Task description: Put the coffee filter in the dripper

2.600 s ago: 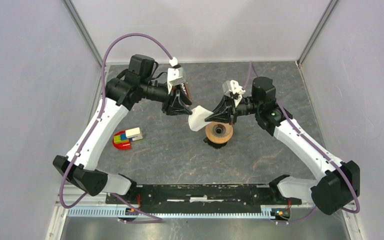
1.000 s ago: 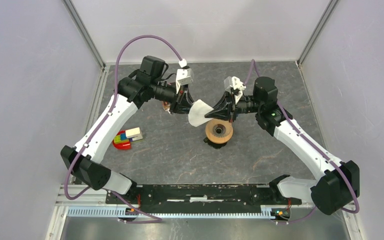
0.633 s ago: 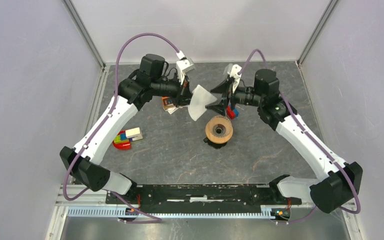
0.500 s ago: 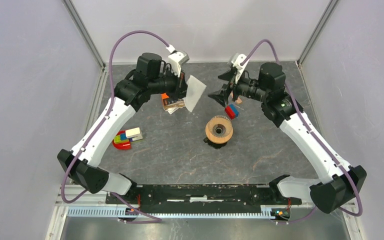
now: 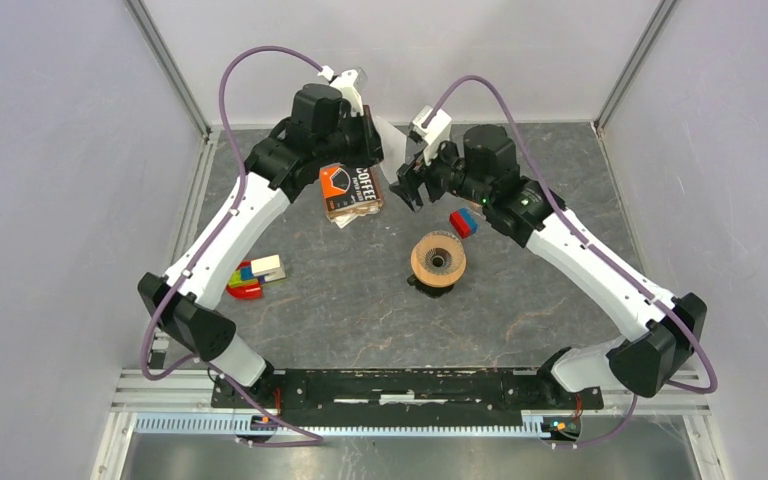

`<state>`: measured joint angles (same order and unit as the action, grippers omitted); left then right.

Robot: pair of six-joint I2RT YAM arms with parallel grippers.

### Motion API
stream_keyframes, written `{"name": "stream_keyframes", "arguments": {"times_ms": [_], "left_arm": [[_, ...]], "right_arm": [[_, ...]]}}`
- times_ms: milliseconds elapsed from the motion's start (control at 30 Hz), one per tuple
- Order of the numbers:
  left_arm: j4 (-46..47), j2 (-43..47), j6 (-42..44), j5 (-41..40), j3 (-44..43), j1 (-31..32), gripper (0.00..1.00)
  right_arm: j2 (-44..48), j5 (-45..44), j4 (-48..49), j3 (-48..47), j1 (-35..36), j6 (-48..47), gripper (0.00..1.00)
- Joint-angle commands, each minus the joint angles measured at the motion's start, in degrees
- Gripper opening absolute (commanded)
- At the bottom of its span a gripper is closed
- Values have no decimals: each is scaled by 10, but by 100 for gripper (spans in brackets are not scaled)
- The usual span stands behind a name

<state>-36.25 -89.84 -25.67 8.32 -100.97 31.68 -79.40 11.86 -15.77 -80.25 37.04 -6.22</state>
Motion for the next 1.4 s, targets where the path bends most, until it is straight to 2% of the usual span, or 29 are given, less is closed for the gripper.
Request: {"name": "stream_keyframes", "arguments": {"times_ms": [0,333,633,1367], "left_arm": [[9,-13,-67,-25,-41,5,2],[7,-13,-106,-9,-19,10,2],[8,1,-107,-7,-11,10,2],[15,4,-105,6,1,10,2]], "right_arm": [[0,-38,2,-36,16,-10,83],[-37,-61,-11,-84,34,-27,77],[-40,-91,-11,-85,36,-35,71],[-12,-106,-7,-70,35,-54,71]]}}
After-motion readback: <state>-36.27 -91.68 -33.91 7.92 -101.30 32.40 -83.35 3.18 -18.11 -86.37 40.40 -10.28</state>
